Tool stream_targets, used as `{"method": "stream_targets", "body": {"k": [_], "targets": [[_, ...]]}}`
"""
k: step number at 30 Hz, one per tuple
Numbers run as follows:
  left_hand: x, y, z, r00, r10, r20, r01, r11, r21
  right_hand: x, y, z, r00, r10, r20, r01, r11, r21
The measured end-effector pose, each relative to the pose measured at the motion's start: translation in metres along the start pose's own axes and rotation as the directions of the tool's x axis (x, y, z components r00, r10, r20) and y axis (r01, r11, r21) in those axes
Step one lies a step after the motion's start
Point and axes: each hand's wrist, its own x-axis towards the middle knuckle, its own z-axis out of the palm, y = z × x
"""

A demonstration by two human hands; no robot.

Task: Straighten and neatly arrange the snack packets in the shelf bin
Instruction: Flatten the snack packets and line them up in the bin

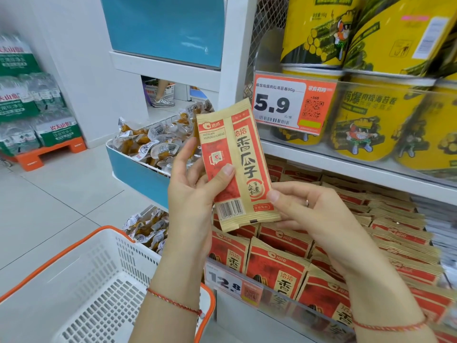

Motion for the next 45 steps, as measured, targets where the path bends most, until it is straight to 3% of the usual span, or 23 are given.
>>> {"method": "stream_targets", "body": {"k": [6, 10, 15, 19, 22, 26, 28, 32, 34, 37, 40, 42, 45], "targets": [[-0.003, -0.005, 0.005, 0.998, -0.007, 0.057, 0.008, 1.0, -0.017, 0.0, -0.002, 0.008, 0.985, -0.115, -0.128, 0.123, 0.991, 0.059], [-0.009, -0.009, 0.016, 0.99, 0.021, 0.136, -0.03, 0.998, 0.063, -0.004, -0.003, 0.014, 0.844, -0.426, -0.327, 0.345, 0.897, -0.276], [-0.014, -0.007, 0.022, 0.967, -0.043, 0.253, 0.037, 0.999, 0.027, -0.006, -0.002, 0.017, 0.733, -0.626, -0.264, 0.45, 0.738, -0.503], [-0.013, -0.007, 0.018, 0.963, -0.103, 0.25, 0.116, 0.993, -0.036, -0.005, 0.0, 0.025, 0.777, -0.618, -0.12, 0.446, 0.674, -0.589], [-0.01, -0.008, 0.011, 0.97, -0.119, 0.211, 0.132, 0.99, -0.049, -0.005, 0.0, 0.024, 0.845, -0.532, -0.048, 0.429, 0.73, -0.532], [-0.006, 0.001, 0.004, 0.967, -0.026, 0.254, -0.012, 0.989, 0.148, -0.015, -0.015, 0.001, 0.847, -0.481, -0.225, 0.416, 0.864, -0.284], [-0.005, 0.006, 0.001, 0.954, 0.017, 0.301, -0.09, 0.968, 0.232, -0.017, -0.028, -0.014, 0.843, -0.466, -0.268, 0.394, 0.875, -0.28], [0.0, 0.012, 0.003, 0.924, 0.09, 0.372, -0.222, 0.917, 0.33, 0.0, -0.055, -0.025, 0.909, -0.417, 0.01, 0.372, 0.801, -0.469], [0.002, 0.013, 0.005, 0.915, 0.108, 0.389, -0.246, 0.913, 0.325, 0.007, -0.066, -0.022, 0.897, -0.43, 0.097, 0.413, 0.743, -0.526], [0.0, 0.015, 0.012, 0.925, 0.141, 0.354, -0.279, 0.883, 0.377, 0.009, -0.07, -0.021, 0.848, -0.517, 0.113, 0.477, 0.654, -0.587], [0.005, 0.014, 0.011, 0.931, 0.197, 0.308, -0.338, 0.785, 0.519, 0.007, -0.06, -0.021, 0.728, -0.686, 0.023, 0.495, 0.502, -0.709], [0.011, 0.011, 0.002, 0.949, 0.173, 0.263, -0.297, 0.771, 0.564, 0.004, -0.05, -0.019, 0.648, -0.761, -0.045, 0.499, 0.468, -0.729], [0.017, 0.004, -0.012, 0.975, 0.149, 0.163, -0.216, 0.791, 0.572, 0.008, -0.03, -0.019, 0.67, -0.74, -0.067, 0.457, 0.481, -0.749]]}}
